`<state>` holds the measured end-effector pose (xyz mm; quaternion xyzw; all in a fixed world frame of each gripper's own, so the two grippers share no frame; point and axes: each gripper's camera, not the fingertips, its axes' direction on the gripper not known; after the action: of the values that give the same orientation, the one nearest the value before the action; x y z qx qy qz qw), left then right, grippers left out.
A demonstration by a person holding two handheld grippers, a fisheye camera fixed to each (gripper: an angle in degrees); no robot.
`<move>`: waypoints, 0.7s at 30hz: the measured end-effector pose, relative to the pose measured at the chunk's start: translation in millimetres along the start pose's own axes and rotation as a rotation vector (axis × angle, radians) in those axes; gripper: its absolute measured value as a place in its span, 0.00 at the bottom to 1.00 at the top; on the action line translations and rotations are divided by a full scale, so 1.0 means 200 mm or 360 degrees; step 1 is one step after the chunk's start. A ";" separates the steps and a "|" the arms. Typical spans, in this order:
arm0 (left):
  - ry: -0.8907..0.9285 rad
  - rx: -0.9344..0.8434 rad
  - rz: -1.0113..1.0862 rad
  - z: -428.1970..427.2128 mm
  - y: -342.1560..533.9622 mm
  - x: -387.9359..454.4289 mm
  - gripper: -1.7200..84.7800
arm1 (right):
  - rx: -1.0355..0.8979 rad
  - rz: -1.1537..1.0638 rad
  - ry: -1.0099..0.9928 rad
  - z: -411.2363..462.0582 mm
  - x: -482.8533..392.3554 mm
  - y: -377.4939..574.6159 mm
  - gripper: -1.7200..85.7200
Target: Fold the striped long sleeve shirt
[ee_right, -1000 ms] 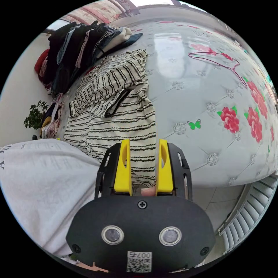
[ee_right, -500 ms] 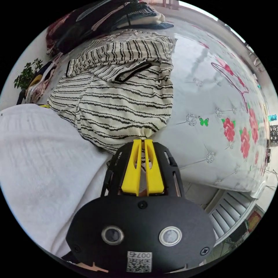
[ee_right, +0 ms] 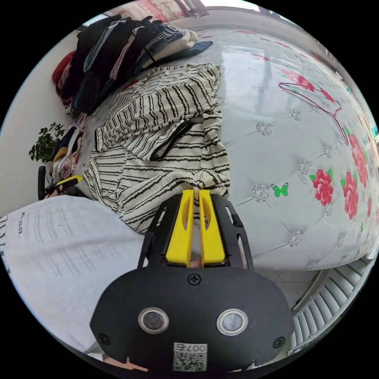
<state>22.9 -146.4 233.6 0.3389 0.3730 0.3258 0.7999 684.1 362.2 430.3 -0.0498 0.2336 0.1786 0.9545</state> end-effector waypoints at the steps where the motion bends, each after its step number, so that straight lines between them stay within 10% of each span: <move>1: -0.0029 -0.0055 0.0027 0.04 0.00 0.00 0.14 | -0.0015 0.0000 -0.0005 0.01 0.01 0.01 0.02; 9: -0.0216 -0.0126 0.0370 0.04 -0.06 0.08 0.02 | -0.0106 -0.0016 -0.0122 -0.01 0.12 0.01 0.02; 21: 0.0924 0.0313 -0.0006 -0.48 -0.21 -0.68 0.01 | 0.0309 0.0402 -0.0839 -0.27 0.59 -0.07 0.02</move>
<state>-113.2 -246.9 203.8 0.3068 0.6163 0.3700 0.6238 763.6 376.6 329.0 0.1190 -0.0017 0.2793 0.9528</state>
